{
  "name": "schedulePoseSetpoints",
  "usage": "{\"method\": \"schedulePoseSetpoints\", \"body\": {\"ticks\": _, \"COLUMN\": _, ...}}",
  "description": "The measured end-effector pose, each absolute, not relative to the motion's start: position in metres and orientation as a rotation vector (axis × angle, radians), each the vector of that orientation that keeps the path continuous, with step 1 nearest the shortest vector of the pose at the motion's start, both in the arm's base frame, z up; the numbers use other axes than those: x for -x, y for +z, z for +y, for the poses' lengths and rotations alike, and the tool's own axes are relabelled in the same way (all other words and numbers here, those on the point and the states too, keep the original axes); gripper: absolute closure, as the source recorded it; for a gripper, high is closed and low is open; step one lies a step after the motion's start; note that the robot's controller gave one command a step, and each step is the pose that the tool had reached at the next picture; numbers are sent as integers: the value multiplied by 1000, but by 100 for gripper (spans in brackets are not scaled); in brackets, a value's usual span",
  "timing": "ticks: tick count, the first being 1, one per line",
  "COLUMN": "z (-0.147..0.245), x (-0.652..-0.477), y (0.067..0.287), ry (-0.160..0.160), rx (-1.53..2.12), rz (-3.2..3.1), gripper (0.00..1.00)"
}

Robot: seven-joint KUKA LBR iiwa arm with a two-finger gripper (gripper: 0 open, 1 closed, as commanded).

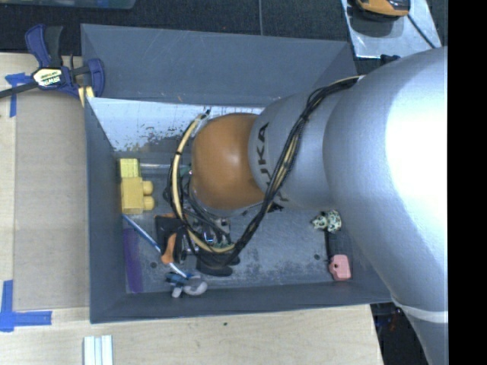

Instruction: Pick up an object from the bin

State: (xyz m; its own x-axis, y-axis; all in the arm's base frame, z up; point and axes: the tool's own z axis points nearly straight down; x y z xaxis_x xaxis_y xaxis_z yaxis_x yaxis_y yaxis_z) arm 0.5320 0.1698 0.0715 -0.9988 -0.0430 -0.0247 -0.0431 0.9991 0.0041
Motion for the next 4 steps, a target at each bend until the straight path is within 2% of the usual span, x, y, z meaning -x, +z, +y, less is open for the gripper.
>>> {"method": "schedulePoseSetpoints", "body": {"ticks": 1, "z": 142, "x": -547, "y": 77, "ry": 0, "rx": -44, "rz": 3129, "gripper": 100}}
{"method": "schedulePoseSetpoints", "body": {"ticks": 2, "z": 142, "x": -547, "y": 77, "ry": 0, "rx": -45, "rz": 3129, "gripper": 100}}
{"method": "schedulePoseSetpoints", "body": {"ticks": 3, "z": 142, "x": -544, "y": 114, "ry": -4, "rx": -46, "rz": 3139, "gripper": 100}}
{"method": "schedulePoseSetpoints", "body": {"ticks": 4, "z": 142, "x": -546, "y": 162, "ry": -1, "rx": -46, "rz": 3132, "gripper": 100}}
